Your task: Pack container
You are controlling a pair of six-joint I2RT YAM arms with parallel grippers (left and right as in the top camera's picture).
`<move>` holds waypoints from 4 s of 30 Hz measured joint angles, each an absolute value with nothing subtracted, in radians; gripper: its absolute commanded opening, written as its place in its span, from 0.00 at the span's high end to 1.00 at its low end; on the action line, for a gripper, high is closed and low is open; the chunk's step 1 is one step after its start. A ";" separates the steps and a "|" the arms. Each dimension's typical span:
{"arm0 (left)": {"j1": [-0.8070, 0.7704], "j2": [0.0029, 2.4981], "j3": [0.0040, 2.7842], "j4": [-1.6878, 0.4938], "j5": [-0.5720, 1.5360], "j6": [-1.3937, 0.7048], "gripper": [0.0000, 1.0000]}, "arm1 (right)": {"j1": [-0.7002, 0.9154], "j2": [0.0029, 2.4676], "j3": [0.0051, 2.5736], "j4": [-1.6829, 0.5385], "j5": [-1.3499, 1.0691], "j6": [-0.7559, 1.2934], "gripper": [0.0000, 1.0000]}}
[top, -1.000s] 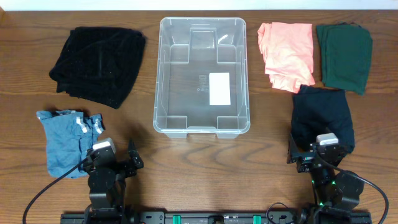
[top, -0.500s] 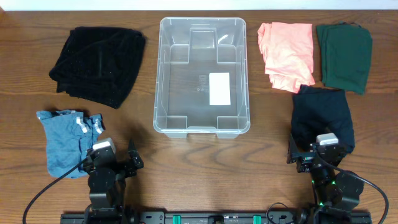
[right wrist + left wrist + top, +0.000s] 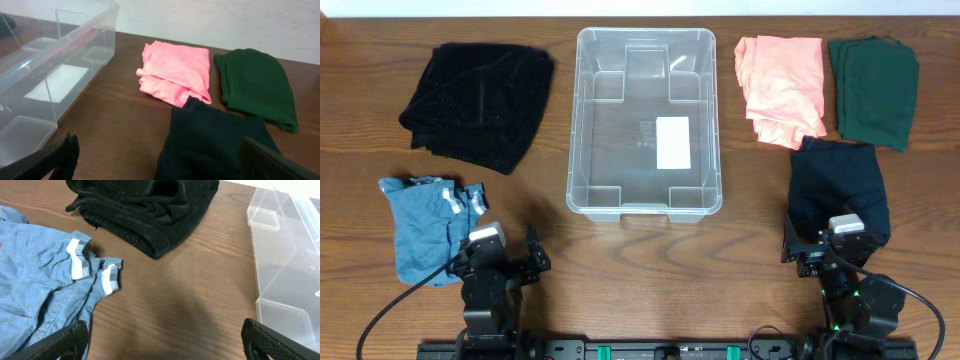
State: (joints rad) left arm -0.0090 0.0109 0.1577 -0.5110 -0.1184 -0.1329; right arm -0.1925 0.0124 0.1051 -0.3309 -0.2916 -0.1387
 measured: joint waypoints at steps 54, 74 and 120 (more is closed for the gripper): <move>0.485 1.608 1.756 -0.554 0.210 -0.099 0.02 | -0.192 0.011 0.104 -0.328 -0.292 -0.139 0.01; 0.606 2.109 1.772 -0.429 0.438 -0.071 0.02 | -0.192 0.011 0.104 -0.328 -0.292 -0.139 0.01; 0.642 2.105 1.798 -0.752 0.464 -0.157 0.02 | -0.192 0.011 0.104 -0.328 -0.292 -0.139 0.01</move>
State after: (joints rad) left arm 0.6418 2.1052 1.7981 -0.7521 0.4644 -0.1570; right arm -0.1925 0.0109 0.1040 -0.3279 -0.2920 -0.1387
